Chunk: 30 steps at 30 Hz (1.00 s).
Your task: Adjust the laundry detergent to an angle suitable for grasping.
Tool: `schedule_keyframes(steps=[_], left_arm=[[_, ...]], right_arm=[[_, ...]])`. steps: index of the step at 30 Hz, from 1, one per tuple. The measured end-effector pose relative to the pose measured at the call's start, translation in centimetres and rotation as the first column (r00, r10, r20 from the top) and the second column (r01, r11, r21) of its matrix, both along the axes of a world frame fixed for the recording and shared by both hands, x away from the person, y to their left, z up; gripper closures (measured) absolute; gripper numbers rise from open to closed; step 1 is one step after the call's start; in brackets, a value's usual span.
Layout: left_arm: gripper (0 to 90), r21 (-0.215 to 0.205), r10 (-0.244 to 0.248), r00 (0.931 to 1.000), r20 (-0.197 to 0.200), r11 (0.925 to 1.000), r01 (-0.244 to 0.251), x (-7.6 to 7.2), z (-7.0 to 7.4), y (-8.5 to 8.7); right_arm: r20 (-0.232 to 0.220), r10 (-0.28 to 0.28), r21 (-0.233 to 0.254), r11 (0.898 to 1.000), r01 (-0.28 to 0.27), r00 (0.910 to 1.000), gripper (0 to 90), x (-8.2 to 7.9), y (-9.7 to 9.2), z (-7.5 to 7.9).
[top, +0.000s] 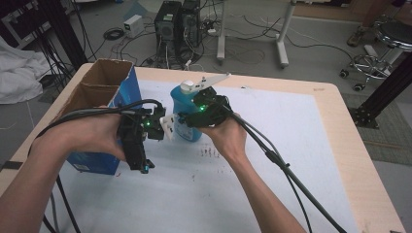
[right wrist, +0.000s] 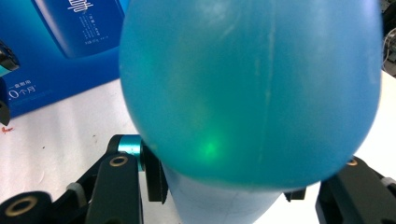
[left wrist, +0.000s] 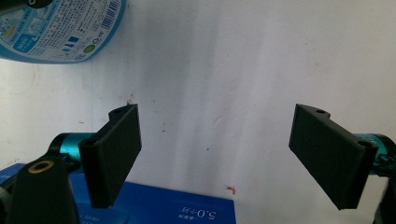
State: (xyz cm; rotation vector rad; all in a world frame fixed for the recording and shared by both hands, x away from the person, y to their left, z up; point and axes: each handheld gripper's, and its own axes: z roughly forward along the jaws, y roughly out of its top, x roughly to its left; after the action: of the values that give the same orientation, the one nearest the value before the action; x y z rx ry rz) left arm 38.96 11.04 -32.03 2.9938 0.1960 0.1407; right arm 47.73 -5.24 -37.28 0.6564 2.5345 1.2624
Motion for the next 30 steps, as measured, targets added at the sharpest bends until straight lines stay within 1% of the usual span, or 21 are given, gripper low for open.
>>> schedule_keyframes(steps=[7,11,14,17,18,22,23,25,26,28,29,30], left_arm=[[17.0,-0.004,0.008,1.0000,0.000,1.0000,-0.008,0.0,0.0,0.2],[17.0,-0.007,0.011,0.9999,-0.003,0.9999,-0.011,0.0,-0.1,0.4],[17.0,-0.007,0.016,0.9999,-0.005,0.9999,-0.016,0.0,0.0,0.5],[17.0,-0.008,0.014,0.9999,-0.006,0.9999,-0.014,-0.1,0.1,0.6],[17.0,-0.009,0.013,0.9999,-0.006,0.9999,-0.013,-0.1,0.1,0.6],[17.0,-0.014,0.014,0.9999,-0.001,0.9998,-0.014,-0.3,0.3,0.6],[17.0,-0.007,0.007,1.0000,-0.001,1.0000,-0.007,-0.3,0.4,0.6],[17.0,-0.016,0.012,0.9999,-0.001,0.9998,-0.012,-0.4,0.4,0.5],[17.0,-0.013,0.013,0.9999,-0.001,0.9998,-0.013,-0.5,0.5,0.5],[17.0,-0.016,0.012,0.9999,-0.001,0.9998,-0.012,-0.5,0.6,0.5],[17.0,-0.016,0.012,0.9999,-0.001,0.9998,-0.012,-0.5,0.6,0.5],[17.0,-0.019,0.010,0.9999,0.002,0.9998,-0.010,-0.4,0.7,0.4]], right_arm=[[0.013,0.017,0.002,1.000,-0.017,0.9998,47.4,0.0,-0.1,0.0],[0.007,0.042,0.002,0.999,-0.042,0.9991,47.6,-0.1,-0.2,0.2],[0.015,0.068,0.005,0.998,-0.068,0.9976,47.5,-0.4,-0.5,0.8],[0.033,0.101,0.001,0.995,-0.101,0.9944,47.4,-0.6,-1.0,1.7],[0.032,0.114,-0.002,0.994,-0.114,0.9930,47.4,-0.7,-1.2,2.1],[0.043,0.180,-0.011,0.984,-0.180,0.9827,47.2,-1.3,-2.2,3.4],[0.043,0.200,-0.012,0.980,-0.200,0.9788,47.2,-1.4,-2.4,3.7],[0.037,0.230,-0.005,0.973,-0.230,0.9725,47.1,-1.8,-3.0,4.1],[0.041,0.250,-0.010,0.968,-0.250,0.9673,47.1,-2.0,-3.4,4.2],[0.037,0.273,-0.010,0.962,-0.273,0.9613,47.1,-2.4,-4.0,4.4],[0.037,0.273,-0.010,0.962,-0.273,0.9613,47.1,-2.4,-4.0,4.4],[0.031,0.300,-0.011,0.954,-0.300,0.9535,47.1,-2.8,-4.7,4.4]])
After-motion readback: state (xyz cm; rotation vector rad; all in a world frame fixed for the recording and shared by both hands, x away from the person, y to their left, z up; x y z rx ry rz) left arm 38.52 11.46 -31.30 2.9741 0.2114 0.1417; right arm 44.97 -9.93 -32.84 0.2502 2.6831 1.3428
